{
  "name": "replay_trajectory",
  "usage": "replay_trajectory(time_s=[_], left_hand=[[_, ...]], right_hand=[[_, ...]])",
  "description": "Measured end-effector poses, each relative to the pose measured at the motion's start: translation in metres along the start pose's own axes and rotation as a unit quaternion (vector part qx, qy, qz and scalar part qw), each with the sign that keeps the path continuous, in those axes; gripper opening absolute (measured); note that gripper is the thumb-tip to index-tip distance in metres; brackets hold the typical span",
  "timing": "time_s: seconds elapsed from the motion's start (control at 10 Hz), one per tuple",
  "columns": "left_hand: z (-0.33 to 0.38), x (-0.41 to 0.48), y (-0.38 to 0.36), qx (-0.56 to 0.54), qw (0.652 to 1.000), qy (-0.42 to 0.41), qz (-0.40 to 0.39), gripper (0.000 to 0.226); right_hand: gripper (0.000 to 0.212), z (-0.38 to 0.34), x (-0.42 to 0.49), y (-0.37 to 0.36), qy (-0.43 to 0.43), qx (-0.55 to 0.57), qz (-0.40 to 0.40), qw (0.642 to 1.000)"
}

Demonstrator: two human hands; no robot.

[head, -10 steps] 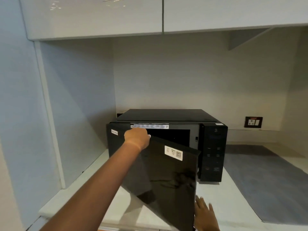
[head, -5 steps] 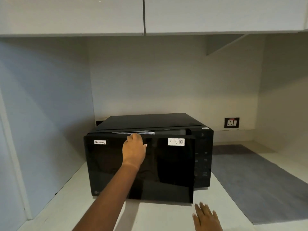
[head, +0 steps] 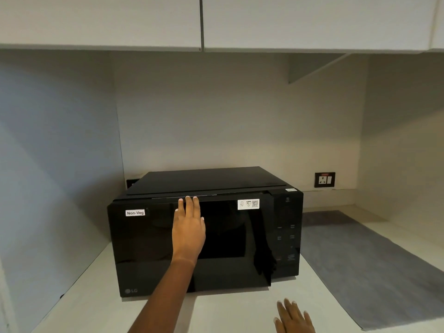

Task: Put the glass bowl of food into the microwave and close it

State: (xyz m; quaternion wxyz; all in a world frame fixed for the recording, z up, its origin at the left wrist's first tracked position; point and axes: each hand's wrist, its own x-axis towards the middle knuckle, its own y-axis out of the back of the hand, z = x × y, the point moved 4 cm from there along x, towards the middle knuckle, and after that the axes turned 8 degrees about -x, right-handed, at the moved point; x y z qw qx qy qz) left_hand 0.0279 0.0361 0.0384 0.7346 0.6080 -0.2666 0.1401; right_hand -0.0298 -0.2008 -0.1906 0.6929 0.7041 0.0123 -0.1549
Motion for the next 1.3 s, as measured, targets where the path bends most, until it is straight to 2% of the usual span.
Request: replay_trajectory(time_s=[0.1, 0.2, 0.3, 0.4, 0.6, 0.8, 1.0, 1.1, 1.2, 1.3], left_hand=[[-0.004, -0.003, -0.009, -0.036, 0.999, -0.002, 0.018, 0.061], [-0.005, -0.002, -0.014, -0.056, 0.998, -0.003, 0.039, 0.063], [-0.004, -0.001, -0.017, -0.074, 0.996, -0.003, 0.053, 0.064], [-0.005, 0.000, -0.020, -0.077, 0.995, -0.005, 0.063, 0.064], [-0.006, 0.003, -0.026, -0.049, 0.996, -0.006, 0.072, 0.064], [-0.007, 0.010, -0.030, -0.040, 0.997, -0.004, 0.067, 0.063], [-0.007, 0.013, -0.032, -0.052, 0.996, -0.001, 0.069, 0.064], [-0.008, 0.013, -0.029, -0.047, 0.997, -0.001, 0.068, 0.064], [-0.007, 0.010, -0.024, -0.061, 0.996, 0.008, 0.059, 0.064], [-0.006, 0.010, -0.020, -0.066, 0.997, 0.010, 0.046, 0.063]], right_hand=[[0.070, -0.009, -0.009, 0.014, 0.024, 0.036, 0.081, 0.996], [0.087, -0.020, -0.020, 0.054, 0.046, 0.055, 0.312, 0.947], [0.060, -0.032, -0.024, 0.076, 0.062, 0.050, 0.448, 0.890], [0.059, -0.044, -0.021, 0.091, 0.061, 0.030, 0.485, 0.872], [0.060, -0.049, -0.015, 0.088, 0.073, 0.040, 0.443, 0.892], [0.059, -0.053, -0.004, 0.095, 0.053, 0.063, 0.472, 0.878], [0.059, -0.054, 0.006, 0.096, 0.035, 0.052, 0.450, 0.891], [0.068, -0.048, 0.011, 0.091, 0.020, 0.042, 0.384, 0.922], [0.123, -0.049, 0.017, 0.093, 0.050, 0.032, 0.301, 0.952], [0.136, -0.048, 0.014, 0.089, 0.045, 0.037, 0.206, 0.977]])
